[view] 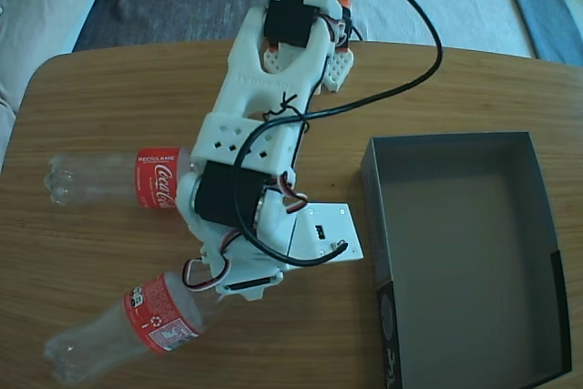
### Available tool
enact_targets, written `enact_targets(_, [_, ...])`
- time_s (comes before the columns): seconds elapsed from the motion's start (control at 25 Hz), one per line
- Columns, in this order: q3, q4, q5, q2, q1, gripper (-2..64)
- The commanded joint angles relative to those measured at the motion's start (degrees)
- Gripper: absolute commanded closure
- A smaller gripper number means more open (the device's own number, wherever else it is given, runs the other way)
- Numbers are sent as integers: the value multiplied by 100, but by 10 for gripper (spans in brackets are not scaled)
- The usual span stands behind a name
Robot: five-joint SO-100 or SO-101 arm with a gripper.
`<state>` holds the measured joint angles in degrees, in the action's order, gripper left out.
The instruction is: Grasp the bottles and put them in the box.
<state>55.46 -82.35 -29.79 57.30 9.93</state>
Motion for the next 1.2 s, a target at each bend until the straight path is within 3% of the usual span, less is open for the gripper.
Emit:
enact_targets(0.0, [-343,-237,-26,721,0,618])
enact_targets(0.48, [-360,-861,-35,1811,-686,618])
enact_targets(1.16, [-352,-1055,-35,2716,-3401,618])
